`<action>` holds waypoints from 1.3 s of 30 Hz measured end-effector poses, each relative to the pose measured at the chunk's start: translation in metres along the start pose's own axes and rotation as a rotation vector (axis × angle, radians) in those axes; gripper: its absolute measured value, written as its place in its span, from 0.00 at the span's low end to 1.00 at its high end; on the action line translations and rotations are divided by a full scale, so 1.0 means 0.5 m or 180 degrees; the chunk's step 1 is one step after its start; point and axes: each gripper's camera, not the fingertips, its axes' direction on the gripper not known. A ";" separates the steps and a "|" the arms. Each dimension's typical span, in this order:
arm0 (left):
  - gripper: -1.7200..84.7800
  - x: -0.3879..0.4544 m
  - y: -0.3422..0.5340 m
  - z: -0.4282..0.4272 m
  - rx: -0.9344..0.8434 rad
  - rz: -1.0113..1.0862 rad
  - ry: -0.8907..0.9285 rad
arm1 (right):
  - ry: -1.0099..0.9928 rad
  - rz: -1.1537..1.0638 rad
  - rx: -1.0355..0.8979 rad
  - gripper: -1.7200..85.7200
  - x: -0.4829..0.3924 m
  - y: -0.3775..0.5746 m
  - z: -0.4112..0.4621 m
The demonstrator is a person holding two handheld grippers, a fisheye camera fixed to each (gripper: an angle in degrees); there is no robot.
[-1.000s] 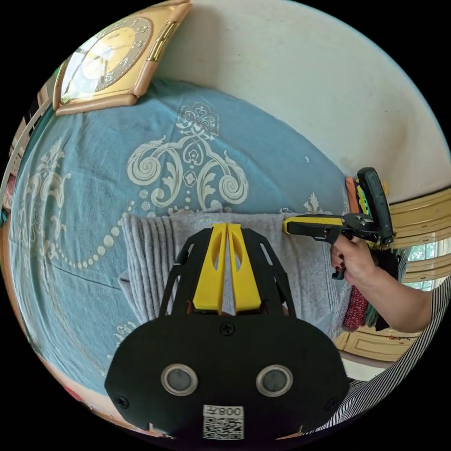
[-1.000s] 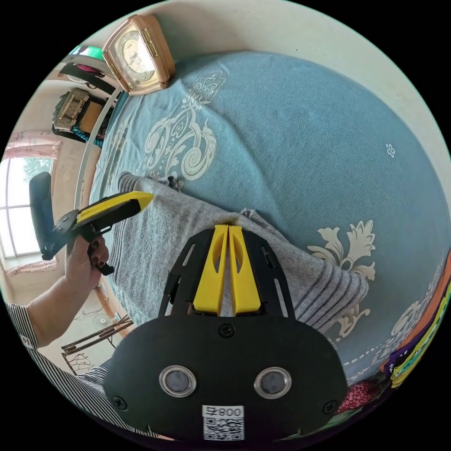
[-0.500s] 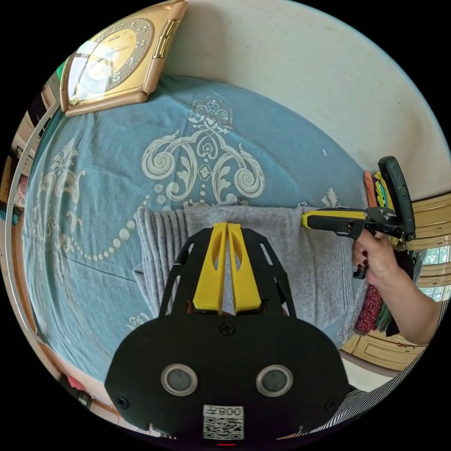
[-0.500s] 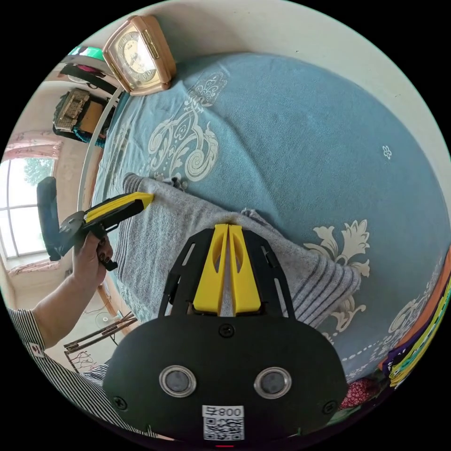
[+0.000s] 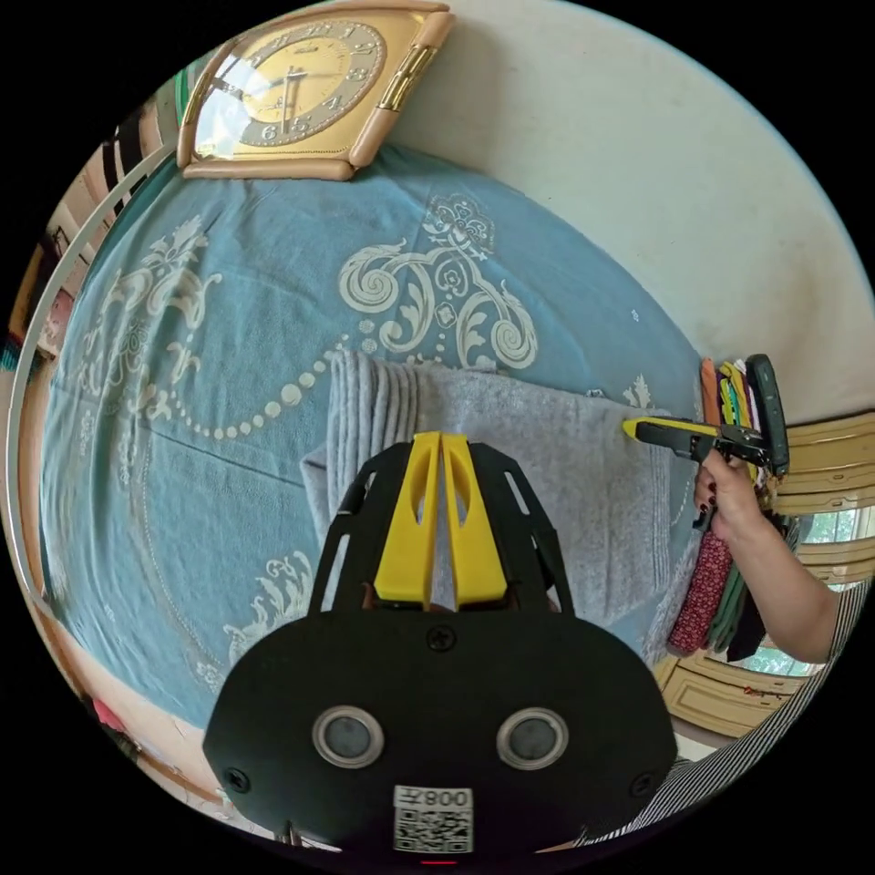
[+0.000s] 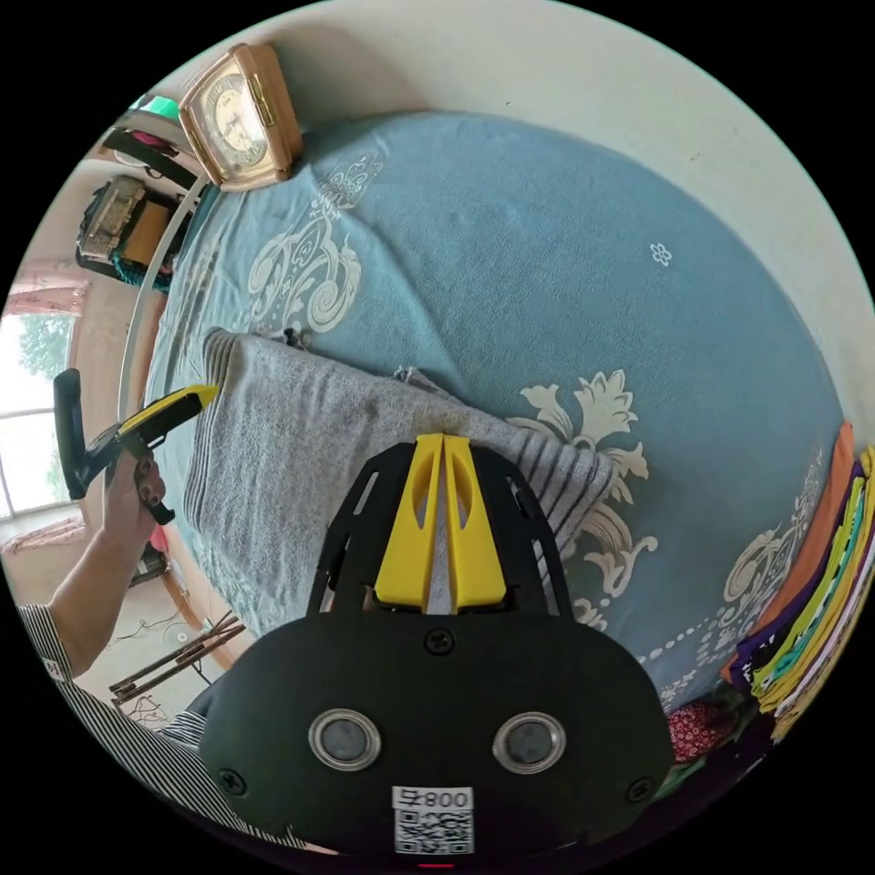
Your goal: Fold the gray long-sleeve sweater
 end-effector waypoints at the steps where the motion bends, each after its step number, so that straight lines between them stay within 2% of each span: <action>1: 0.02 -0.003 0.012 -0.003 -0.0001 -0.0010 0.0027 | -0.0006 0.0017 0.0069 0.02 0.000 0.010 -0.014; 4: 0.02 -0.021 0.059 0.005 -0.0105 -0.0079 -0.0006 | 0.0050 0.0146 0.0188 0.02 0.013 0.035 -0.033; 8: 0.02 -0.065 0.083 0.041 -0.0233 -0.0281 -0.0170 | -0.0030 0.0466 0.0025 0.02 0.057 0.041 -0.002; 13: 0.02 -0.078 0.119 0.044 -0.0166 -0.0281 -0.0351 | -0.0018 0.0327 -0.0033 0.02 0.038 0.022 0.006; 16: 0.02 -0.099 0.147 0.048 -0.0125 -0.0431 -0.0185 | -0.0019 0.0350 -0.0051 0.02 0.034 0.021 0.010; 18: 0.02 -0.095 0.156 0.038 -0.0036 -0.0368 -0.0241 | -0.0084 0.0372 -0.0049 0.02 0.039 0.025 0.007; 22: 0.02 -0.083 0.150 0.035 0.0151 -0.0075 0.0000 | -0.0249 0.0411 0.0082 0.02 0.052 0.050 -0.023; 27: 0.02 -0.109 0.133 0.106 -0.0073 0.0016 -0.0565 | -0.0204 0.0531 0.0346 0.02 0.063 0.087 -0.072; 29: 0.02 -0.137 0.145 0.127 -0.0114 -0.0052 -0.0535 | -0.0098 0.0623 0.0420 0.02 0.073 0.099 -0.077; 39: 0.02 -0.203 0.214 0.200 -0.0079 -0.0300 -0.0488 | 0.0097 0.0675 0.0055 0.02 0.060 0.059 0.008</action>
